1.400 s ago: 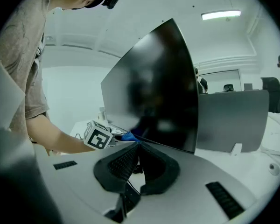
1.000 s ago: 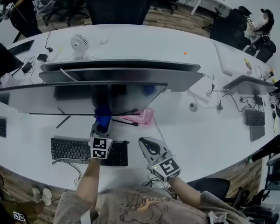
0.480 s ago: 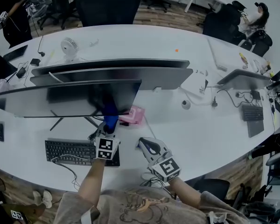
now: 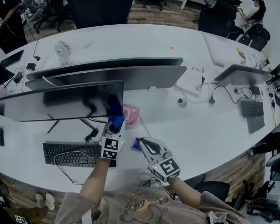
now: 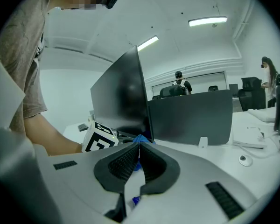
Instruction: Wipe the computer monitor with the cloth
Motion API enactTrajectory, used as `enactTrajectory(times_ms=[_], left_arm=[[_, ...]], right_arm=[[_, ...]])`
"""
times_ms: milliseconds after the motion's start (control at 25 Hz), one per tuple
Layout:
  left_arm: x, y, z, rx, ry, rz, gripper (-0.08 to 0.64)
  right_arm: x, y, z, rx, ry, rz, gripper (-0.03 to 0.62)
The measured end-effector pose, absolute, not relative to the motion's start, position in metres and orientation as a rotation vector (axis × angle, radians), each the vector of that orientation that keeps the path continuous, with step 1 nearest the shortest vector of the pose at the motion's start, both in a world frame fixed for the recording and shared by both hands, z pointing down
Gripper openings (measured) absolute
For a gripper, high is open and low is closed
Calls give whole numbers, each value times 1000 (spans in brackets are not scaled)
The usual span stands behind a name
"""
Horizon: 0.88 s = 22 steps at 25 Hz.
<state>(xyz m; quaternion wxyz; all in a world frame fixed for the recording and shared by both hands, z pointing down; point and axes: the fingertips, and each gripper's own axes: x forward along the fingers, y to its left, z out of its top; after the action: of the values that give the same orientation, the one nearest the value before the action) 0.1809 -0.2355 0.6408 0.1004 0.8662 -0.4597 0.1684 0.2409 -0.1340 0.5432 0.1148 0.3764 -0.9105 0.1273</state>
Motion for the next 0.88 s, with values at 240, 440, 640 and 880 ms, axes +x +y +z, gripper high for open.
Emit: enactTrajectory(times_ms=[240, 440, 640, 880], left_arm=[[203, -241, 636, 2589, -1352, 477, 48], [205, -244, 636, 2573, -1386, 470, 48], [206, -245, 627, 2562, -1417, 442, 47], [210, -250, 598, 2602, -1437, 395, 48]], right_arm=[[251, -137, 545, 1136, -2667, 385, 21], [258, -138, 547, 1154, -2662, 392, 21], [257, -140, 547, 1153, -2669, 392, 21], [253, -140, 545, 1131, -2693, 373, 21]])
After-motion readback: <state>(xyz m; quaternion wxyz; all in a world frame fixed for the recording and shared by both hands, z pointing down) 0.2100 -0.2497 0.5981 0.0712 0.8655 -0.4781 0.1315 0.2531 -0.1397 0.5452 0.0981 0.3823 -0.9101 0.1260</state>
